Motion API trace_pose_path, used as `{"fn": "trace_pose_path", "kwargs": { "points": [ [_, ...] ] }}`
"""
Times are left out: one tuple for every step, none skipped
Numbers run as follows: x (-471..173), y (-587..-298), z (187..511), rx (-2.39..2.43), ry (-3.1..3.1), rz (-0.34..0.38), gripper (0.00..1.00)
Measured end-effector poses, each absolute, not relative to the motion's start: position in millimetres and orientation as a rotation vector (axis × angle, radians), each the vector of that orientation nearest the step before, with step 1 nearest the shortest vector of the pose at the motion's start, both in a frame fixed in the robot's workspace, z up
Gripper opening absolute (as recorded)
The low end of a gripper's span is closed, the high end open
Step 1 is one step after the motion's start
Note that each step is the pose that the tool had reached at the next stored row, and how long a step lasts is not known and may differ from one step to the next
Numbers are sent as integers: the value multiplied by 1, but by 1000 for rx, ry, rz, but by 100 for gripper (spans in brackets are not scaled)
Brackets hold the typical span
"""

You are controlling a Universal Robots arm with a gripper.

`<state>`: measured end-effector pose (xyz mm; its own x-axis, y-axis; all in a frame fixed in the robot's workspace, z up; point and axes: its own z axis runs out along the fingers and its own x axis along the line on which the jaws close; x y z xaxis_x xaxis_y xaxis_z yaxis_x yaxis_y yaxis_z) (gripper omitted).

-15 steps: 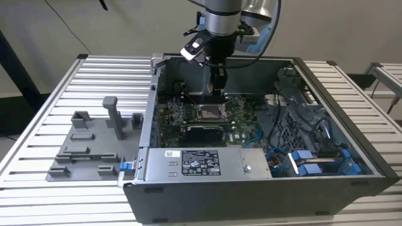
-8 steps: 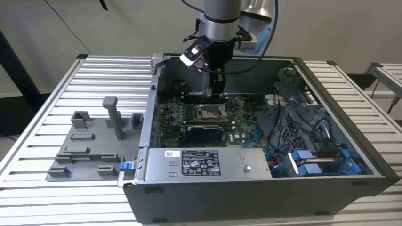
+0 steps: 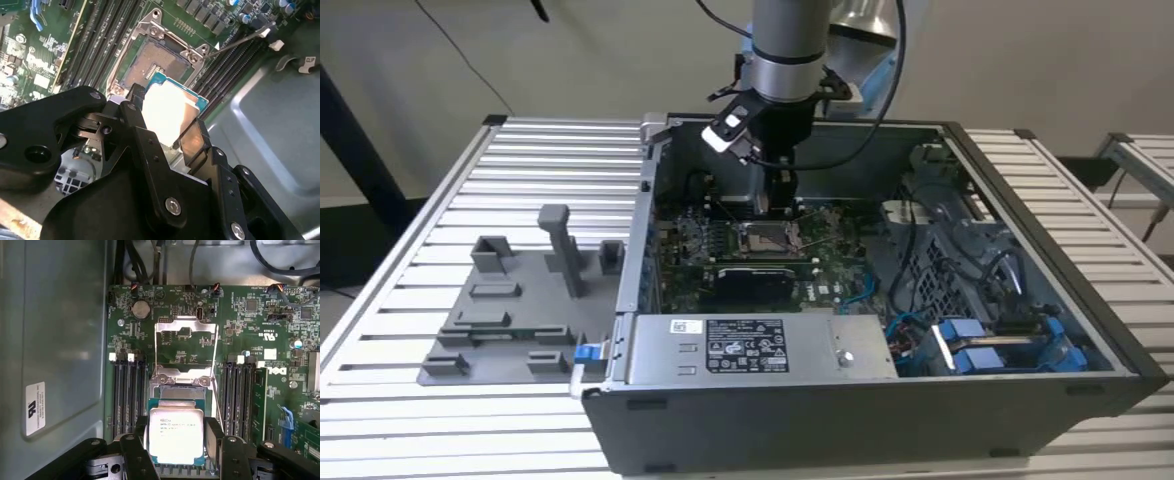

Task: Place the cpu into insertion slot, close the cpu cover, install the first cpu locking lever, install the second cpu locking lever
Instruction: 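Place the cpu into insertion slot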

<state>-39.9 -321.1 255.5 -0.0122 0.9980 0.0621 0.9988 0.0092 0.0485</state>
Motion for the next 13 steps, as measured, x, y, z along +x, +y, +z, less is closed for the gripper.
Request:
{"fn": "trace_pose_path", "kwargs": {
  "points": [
    [-40, -321, 254, -2201, -2224, -122, 55],
    [-40, -321, 252, -2201, -2224, -122, 55],
    [-40, -321, 250, -2201, -2224, -123, 55],
    [-40, -321, 248, -2201, -2224, -123, 55],
    [-40, -321, 246, -2201, -2224, -123, 55],
    [-40, -321, 245, -2201, -2224, -122, 55],
    [-40, -321, 243, -2202, -2224, -122, 55],
    [-40, -321, 241, -2202, -2223, -123, 55],
    [-40, -321, 239, -2202, -2224, -123, 55],
    [-40, -321, 237, -2202, -2224, -122, 55],
    [-40, -321, 235, -2202, -2224, -122, 55],
    [-40, -321, 234, -2202, -2223, -123, 55],
    [-40, -321, 232, -2202, -2223, -123, 55]
  ]
}}
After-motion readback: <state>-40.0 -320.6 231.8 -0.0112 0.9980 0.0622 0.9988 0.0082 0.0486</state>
